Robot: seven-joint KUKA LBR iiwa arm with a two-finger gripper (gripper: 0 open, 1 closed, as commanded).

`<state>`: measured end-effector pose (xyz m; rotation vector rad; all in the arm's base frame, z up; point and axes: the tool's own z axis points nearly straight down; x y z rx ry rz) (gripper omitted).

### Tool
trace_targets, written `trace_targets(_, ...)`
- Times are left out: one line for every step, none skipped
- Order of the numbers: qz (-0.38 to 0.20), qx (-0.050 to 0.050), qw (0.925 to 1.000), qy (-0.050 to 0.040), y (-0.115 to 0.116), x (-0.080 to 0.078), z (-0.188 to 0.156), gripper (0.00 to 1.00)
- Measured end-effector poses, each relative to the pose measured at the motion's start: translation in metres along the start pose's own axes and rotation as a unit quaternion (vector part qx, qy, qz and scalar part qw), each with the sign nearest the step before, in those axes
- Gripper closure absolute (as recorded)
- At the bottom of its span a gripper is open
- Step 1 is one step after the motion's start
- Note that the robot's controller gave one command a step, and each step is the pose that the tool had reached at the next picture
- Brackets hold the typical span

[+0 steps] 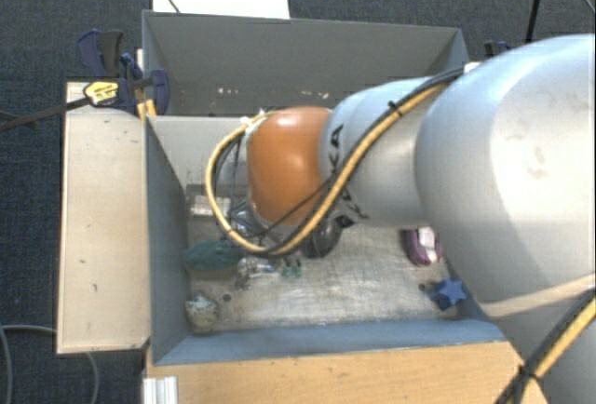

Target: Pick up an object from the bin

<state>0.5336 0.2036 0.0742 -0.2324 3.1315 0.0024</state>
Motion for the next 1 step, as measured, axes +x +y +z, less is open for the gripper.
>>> trace_targets(-0.009,0.000,0.9999,-0.0039,-0.0073,0.0033,-0.1306,1.00)
